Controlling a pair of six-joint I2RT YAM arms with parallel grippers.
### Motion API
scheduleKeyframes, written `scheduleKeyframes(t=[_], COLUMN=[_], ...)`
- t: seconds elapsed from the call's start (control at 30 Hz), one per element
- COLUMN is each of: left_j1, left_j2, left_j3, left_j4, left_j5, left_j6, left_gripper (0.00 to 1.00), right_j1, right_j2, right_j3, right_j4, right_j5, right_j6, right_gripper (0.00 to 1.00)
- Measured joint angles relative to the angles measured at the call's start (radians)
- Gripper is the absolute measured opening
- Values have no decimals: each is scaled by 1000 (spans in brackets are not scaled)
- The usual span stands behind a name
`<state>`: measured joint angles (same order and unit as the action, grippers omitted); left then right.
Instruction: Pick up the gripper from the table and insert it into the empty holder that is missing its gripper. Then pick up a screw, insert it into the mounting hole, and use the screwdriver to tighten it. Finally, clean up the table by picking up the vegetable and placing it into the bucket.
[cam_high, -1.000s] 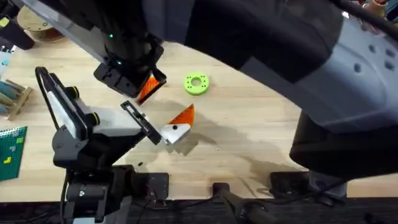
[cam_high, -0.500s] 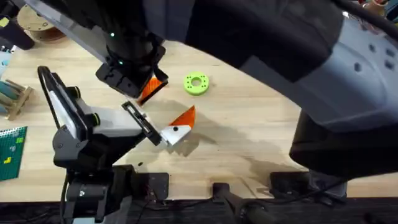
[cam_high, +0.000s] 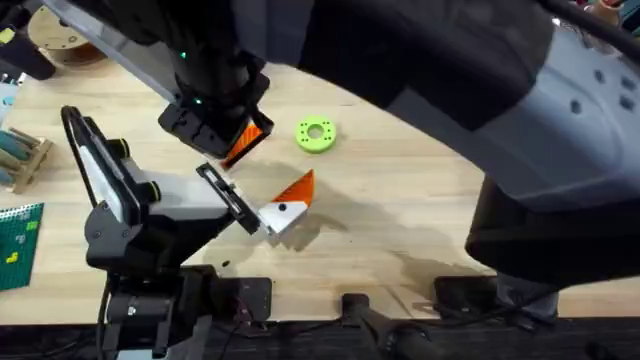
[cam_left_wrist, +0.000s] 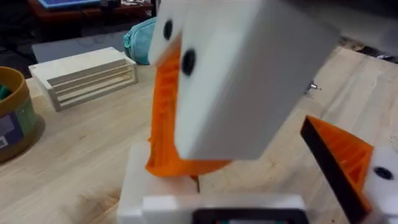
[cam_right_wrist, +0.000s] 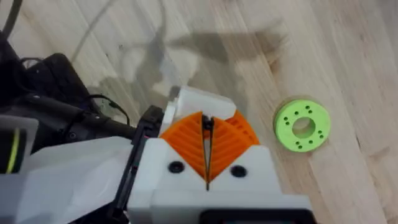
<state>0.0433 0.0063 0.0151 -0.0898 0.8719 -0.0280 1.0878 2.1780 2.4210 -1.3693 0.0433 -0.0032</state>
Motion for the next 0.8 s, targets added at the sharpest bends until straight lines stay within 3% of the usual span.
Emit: scheduleKeyframes(t=[0.7,0.8], left_j1=[0,0], left_j2=[0,0], left_j3=[0,0], left_j4=[0,0], left_j5=[0,-1], left_j6=[-7,-6], left_gripper=[985,985], right_j1=[0,0], right_j2=[4,4], right_j3=[1,4], right_j4=[2,-2], right_j5=[0,1], right_j6=[0,0], right_gripper=[6,56])
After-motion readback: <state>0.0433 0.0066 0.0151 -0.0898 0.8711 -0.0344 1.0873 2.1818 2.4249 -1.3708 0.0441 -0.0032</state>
